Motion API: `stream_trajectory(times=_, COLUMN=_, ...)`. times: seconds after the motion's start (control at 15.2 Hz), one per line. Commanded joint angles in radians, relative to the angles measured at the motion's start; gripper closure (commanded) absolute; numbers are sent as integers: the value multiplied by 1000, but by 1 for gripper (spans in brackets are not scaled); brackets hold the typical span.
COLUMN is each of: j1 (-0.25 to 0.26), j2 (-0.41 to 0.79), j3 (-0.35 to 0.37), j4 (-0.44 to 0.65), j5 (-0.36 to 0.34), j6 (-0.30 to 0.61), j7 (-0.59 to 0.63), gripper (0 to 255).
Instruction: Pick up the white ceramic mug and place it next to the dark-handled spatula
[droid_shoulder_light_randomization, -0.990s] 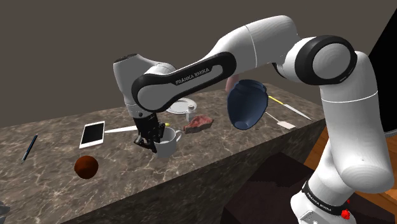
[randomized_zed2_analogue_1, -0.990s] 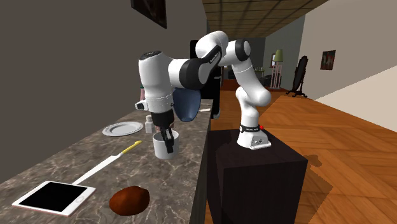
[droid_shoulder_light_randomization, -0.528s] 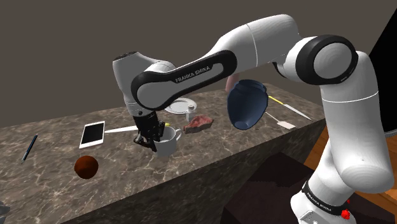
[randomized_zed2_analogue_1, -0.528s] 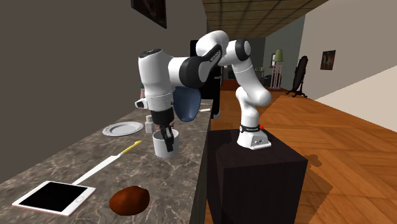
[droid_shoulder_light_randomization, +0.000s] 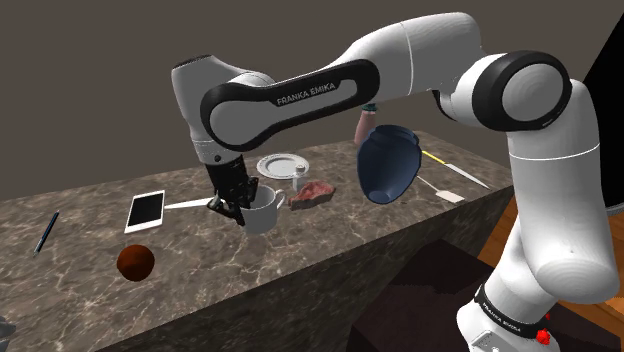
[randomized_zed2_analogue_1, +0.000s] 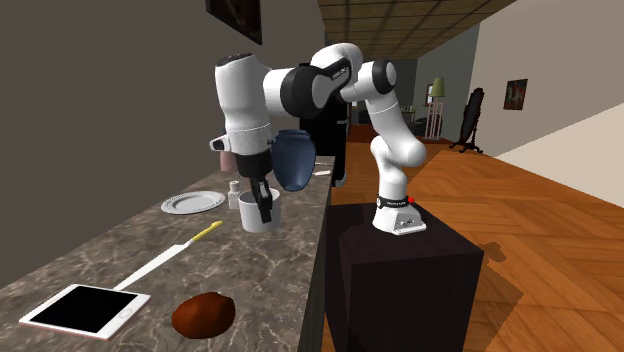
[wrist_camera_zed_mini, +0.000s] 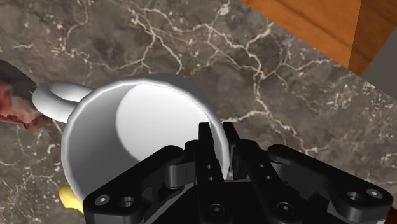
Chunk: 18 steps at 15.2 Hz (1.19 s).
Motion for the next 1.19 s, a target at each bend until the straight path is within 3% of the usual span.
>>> stream_trajectory(times=0.0, j1=2, j2=-3, j3=1, j4=23, j5=2, j6=-26, j7=-1, gripper=255)
stream_trajectory(times=1.12, j1=35, j2=6, j3=7, j4=269, j5=2, j6=-260, j7=-15, gripper=255)
